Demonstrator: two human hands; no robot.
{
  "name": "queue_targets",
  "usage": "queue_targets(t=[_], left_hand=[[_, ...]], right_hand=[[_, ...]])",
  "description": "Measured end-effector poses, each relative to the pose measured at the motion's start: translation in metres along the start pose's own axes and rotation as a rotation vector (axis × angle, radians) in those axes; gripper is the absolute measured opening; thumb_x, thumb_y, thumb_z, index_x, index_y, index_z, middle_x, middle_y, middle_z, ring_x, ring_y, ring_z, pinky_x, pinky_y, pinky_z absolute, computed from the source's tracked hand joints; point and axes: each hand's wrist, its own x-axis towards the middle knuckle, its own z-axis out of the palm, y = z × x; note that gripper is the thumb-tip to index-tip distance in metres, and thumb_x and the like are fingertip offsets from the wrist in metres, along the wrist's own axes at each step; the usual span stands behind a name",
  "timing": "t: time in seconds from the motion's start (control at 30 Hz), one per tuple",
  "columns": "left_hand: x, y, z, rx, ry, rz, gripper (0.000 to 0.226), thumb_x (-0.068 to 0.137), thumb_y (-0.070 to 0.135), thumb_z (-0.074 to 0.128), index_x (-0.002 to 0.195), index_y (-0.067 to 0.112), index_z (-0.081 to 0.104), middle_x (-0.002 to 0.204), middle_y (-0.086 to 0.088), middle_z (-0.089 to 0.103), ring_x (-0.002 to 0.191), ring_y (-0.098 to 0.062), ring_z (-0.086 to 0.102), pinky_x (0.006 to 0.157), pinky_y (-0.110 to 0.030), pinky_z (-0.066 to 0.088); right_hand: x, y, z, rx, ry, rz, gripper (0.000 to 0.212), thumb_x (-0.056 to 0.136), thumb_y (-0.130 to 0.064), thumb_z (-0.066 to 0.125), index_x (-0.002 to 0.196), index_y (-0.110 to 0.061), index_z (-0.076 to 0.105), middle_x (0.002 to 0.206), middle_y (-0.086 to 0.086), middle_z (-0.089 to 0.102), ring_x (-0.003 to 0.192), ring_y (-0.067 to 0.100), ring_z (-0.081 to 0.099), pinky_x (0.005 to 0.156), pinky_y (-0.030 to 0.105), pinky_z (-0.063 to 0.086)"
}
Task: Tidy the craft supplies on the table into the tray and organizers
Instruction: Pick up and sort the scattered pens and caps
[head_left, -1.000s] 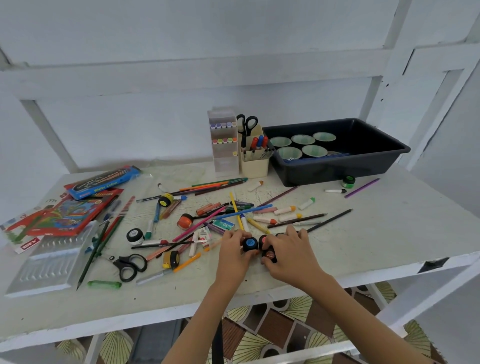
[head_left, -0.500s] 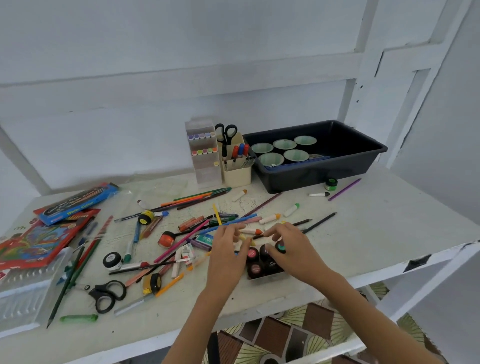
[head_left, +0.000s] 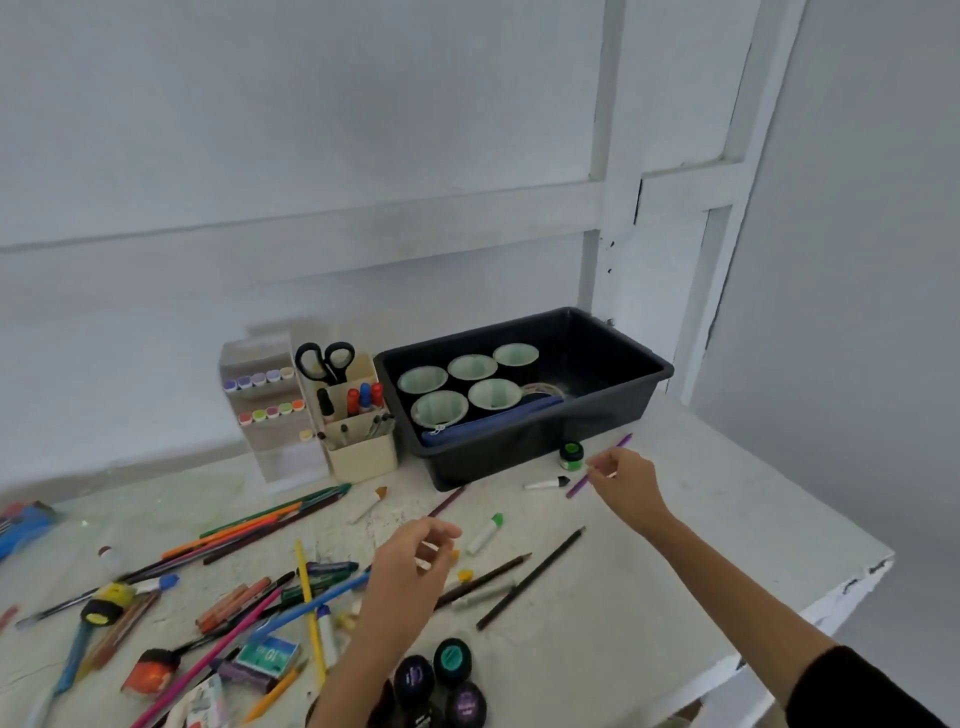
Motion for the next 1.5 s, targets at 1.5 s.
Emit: queue_targets(t=[1.5], left_hand=[[-0.16, -0.103, -0.102, 0.397, 0.257, -0.024, 0.022, 0.084, 0.021, 0.068, 0.106, 0.016, 0.066, 0.106, 0.001, 0.065, 0.106, -0.017, 0.054, 0.09, -0.021, 0.034]], right_hand=[[-0.241, -0.094, 0.118, -0.087, -0.376, -0.883, 0.03, 0.075, -0.032, 0.076, 0.103, -0.033, 0.066, 0.095, -0.022, 0.06, 0.091, 0.009, 0.044, 0.078, 0.03, 0.03]])
